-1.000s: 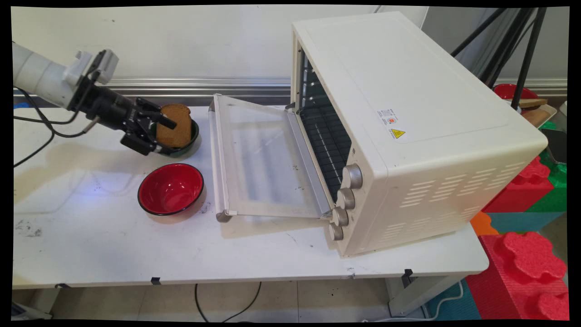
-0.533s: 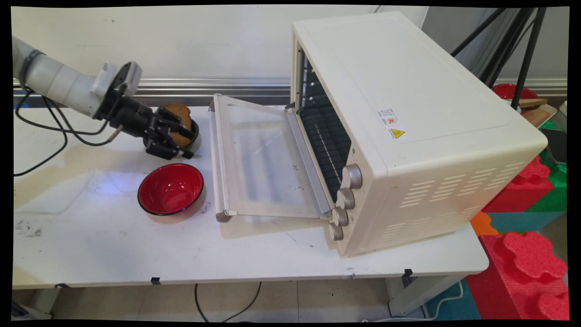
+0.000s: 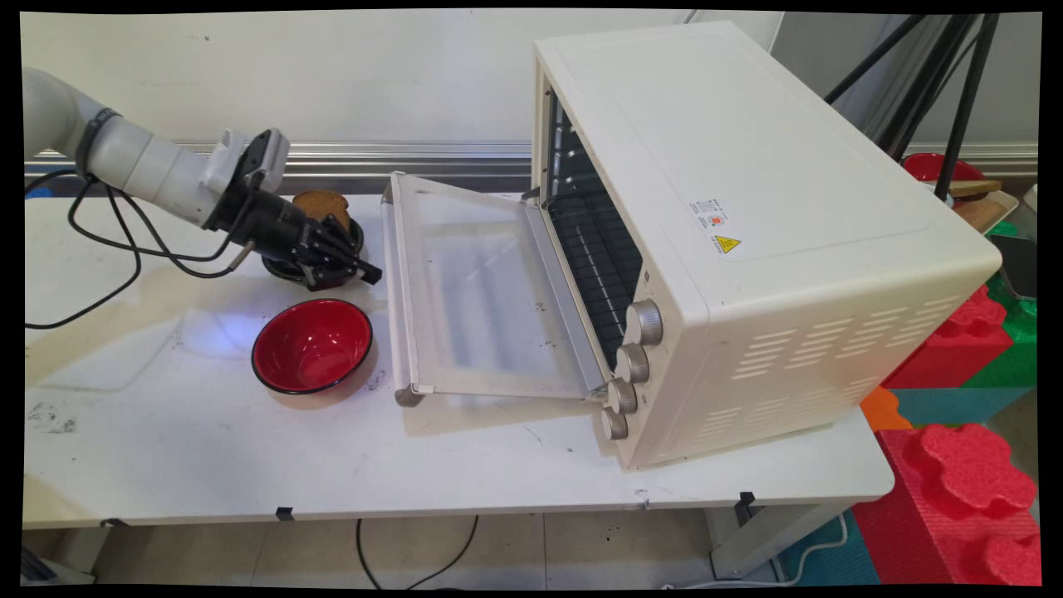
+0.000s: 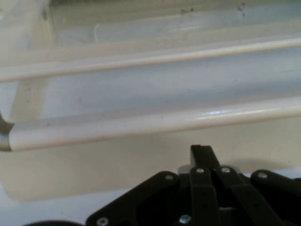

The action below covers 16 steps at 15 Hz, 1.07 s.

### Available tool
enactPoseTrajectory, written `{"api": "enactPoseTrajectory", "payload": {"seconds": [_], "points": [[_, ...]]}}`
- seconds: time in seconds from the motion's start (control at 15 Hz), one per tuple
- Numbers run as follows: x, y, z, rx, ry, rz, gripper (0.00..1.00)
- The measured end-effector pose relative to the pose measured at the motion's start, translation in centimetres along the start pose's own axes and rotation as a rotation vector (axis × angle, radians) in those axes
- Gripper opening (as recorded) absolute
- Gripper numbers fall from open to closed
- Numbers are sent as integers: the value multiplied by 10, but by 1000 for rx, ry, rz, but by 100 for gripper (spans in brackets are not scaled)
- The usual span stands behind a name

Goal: Close the oven

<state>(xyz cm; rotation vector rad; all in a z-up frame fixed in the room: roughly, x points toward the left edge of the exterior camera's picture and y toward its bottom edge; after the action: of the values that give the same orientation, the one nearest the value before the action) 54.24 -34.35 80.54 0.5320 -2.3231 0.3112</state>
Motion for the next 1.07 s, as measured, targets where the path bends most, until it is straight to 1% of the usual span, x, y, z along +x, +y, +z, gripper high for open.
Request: {"api": "enactPoseTrajectory", "payload": {"seconds": [0.27,0.53,1.07], "points": [[2,-1,9,2,18,14,0],[9,-3,15,1,67,27,0],[29,-13,-1,16,219,63,0]]}}
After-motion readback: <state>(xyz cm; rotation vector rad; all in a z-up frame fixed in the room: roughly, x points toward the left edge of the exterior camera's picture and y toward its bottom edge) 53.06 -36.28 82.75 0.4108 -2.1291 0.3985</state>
